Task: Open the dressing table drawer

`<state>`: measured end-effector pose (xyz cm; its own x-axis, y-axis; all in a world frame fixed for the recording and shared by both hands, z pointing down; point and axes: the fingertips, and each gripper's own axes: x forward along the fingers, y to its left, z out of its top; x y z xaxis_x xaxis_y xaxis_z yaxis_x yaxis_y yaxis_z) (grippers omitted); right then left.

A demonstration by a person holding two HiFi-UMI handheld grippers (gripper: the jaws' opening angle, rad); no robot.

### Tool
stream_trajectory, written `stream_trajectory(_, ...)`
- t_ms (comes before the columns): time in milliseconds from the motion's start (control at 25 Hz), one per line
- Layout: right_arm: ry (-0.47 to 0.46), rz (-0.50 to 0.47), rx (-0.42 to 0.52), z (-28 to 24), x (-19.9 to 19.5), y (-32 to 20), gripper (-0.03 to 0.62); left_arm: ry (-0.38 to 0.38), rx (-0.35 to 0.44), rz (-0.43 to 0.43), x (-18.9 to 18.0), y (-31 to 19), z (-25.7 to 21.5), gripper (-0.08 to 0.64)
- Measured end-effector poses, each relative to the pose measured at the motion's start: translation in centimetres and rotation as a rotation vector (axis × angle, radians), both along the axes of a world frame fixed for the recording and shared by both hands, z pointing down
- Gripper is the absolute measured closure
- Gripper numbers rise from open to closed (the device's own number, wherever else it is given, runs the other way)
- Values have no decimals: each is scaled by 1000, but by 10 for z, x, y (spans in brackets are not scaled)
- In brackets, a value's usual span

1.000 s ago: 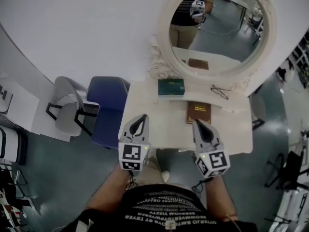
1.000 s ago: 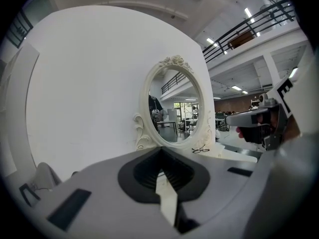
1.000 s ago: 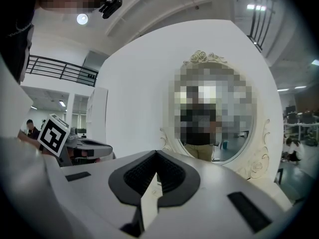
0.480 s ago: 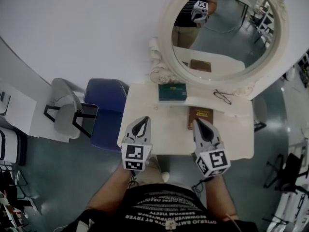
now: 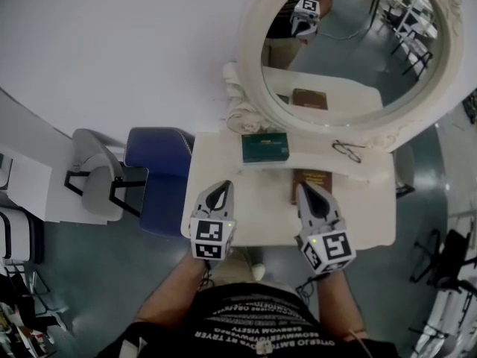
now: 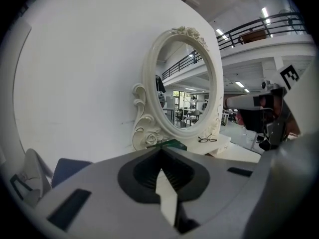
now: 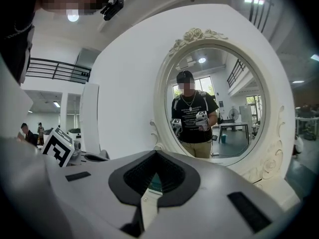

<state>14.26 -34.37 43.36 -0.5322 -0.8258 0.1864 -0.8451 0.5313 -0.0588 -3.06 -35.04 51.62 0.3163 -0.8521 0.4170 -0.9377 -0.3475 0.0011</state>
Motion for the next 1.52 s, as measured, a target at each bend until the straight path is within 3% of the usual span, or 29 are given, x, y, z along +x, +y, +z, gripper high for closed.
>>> stream_trajectory(920,16,34,-57,33,-5,-59,591,-2,-243,2,-1,-46,125,555)
stream_trajectory(1520,21,52,-86,44,-8,-72,591,-19,-388,-1,10,-62,198,460)
